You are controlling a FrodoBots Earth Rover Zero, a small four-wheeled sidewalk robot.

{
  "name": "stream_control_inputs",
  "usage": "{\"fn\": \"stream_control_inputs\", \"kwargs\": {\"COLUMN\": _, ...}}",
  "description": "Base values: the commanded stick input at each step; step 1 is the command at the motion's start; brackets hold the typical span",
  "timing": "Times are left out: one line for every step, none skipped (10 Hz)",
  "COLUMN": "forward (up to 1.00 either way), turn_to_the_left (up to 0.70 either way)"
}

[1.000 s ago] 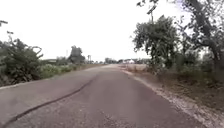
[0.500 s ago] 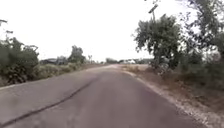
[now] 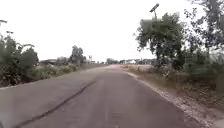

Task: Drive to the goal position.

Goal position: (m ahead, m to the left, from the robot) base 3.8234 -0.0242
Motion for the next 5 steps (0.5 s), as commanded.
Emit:
{"fn": "stream_control_inputs", "kwargs": {"forward": 0.85, "turn_to_the_left": 0.00}}
{"fn": "stream_control_inputs", "kwargs": {"forward": 0.85, "turn_to_the_left": 0.00}}
{"fn": "stream_control_inputs", "kwargs": {"forward": 0.85, "turn_to_the_left": 0.00}}
{"fn": "stream_control_inputs", "kwargs": {"forward": 0.85, "turn_to_the_left": 0.00}}
{"fn": "stream_control_inputs", "kwargs": {"forward": 0.85, "turn_to_the_left": 0.00}}
